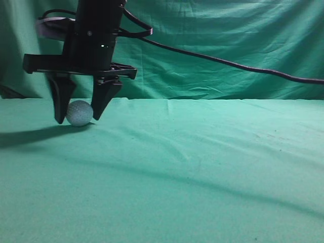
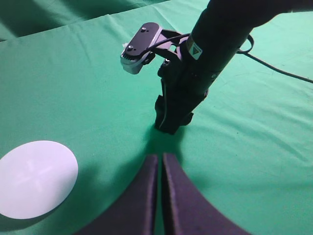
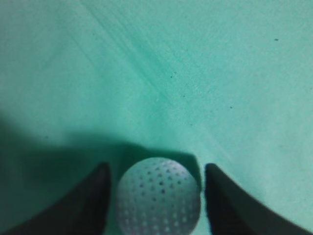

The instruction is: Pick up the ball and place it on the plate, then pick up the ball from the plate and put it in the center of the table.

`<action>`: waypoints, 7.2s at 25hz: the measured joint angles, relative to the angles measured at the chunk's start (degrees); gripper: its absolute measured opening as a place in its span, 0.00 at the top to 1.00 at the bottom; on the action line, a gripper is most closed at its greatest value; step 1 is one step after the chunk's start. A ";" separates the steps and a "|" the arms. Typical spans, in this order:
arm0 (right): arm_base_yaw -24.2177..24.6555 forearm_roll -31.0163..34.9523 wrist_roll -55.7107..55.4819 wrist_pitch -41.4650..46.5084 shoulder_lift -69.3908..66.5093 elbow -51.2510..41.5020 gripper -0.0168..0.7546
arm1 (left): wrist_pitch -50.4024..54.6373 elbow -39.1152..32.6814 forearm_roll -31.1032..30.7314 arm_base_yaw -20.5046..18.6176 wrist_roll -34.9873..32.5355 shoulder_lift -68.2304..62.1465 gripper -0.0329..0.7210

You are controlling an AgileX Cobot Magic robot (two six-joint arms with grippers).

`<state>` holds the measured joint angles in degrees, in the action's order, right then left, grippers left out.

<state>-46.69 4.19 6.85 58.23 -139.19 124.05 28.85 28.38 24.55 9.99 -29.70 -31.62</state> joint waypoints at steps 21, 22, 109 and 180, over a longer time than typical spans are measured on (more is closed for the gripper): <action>0.13 -8.83 -4.19 14.13 36.92 0.34 0.98 | 10.53 0.00 1.29 0.00 -2.58 18.53 0.96; 0.13 -8.83 -4.75 14.37 38.73 0.34 0.98 | 11.79 0.00 1.05 0.00 -2.58 20.23 0.96; 0.97 -12.63 -8.47 -44.69 121.16 -125.62 0.98 | -18.43 -29.70 5.95 0.00 7.16 32.01 0.96; 41.56 -6.74 -7.09 -36.33 139.69 -125.62 0.98 | -9.09 -29.70 -7.25 -7.02 7.05 32.12 0.96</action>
<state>-5.13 -2.54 -0.24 21.89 0.50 -1.57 19.77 -1.32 17.30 2.96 -22.65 0.50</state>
